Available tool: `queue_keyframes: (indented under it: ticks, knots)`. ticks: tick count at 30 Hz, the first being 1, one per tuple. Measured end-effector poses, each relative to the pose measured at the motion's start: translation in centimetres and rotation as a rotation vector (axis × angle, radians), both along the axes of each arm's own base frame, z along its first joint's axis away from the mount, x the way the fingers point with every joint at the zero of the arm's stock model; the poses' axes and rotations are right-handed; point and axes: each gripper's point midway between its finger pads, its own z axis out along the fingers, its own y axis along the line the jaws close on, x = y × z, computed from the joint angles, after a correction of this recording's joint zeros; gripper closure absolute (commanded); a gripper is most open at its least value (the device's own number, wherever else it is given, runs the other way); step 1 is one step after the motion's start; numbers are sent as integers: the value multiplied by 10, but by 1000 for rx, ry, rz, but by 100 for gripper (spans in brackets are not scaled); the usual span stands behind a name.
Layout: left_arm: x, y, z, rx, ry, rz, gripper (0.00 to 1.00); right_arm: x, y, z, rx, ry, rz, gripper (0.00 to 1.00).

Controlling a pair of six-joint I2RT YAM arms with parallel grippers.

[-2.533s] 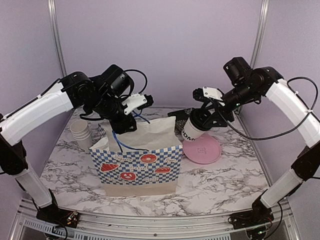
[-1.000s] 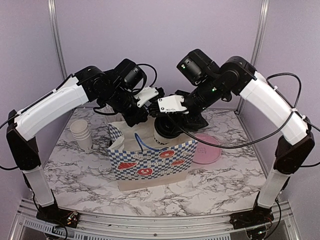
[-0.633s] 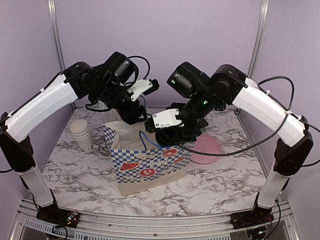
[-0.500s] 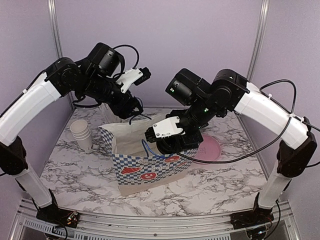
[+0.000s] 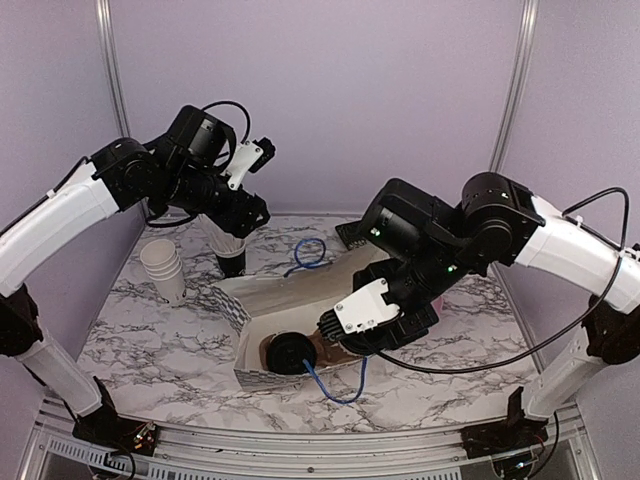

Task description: Pack the takeout coffee

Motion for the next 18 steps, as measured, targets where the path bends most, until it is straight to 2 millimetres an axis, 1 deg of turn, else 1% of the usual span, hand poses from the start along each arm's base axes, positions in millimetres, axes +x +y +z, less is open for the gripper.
queue_keyframes:
  ticks: [2, 5, 8, 13, 16, 18]
  knots:
    - [9, -2, -26, 32, 42, 19, 26, -7, -6, -7, -22, -7, 17, 44]
    - [16, -5, -53, 58, 91, 28, 26, -11, -10, -11, -35, -18, 28, 44]
    - [16, -10, -64, 48, 122, 7, 28, -10, -11, -9, -21, -35, 27, 44]
    - [10, -28, -72, -8, 172, -55, 28, -12, -15, -6, 7, -49, 31, 44]
    - [5, -34, -88, -12, 221, -84, 28, -13, -19, -8, 6, -69, 46, 44]
    - [2, -36, -102, 1, 253, -95, 28, -11, -18, -8, 10, -90, 56, 44]
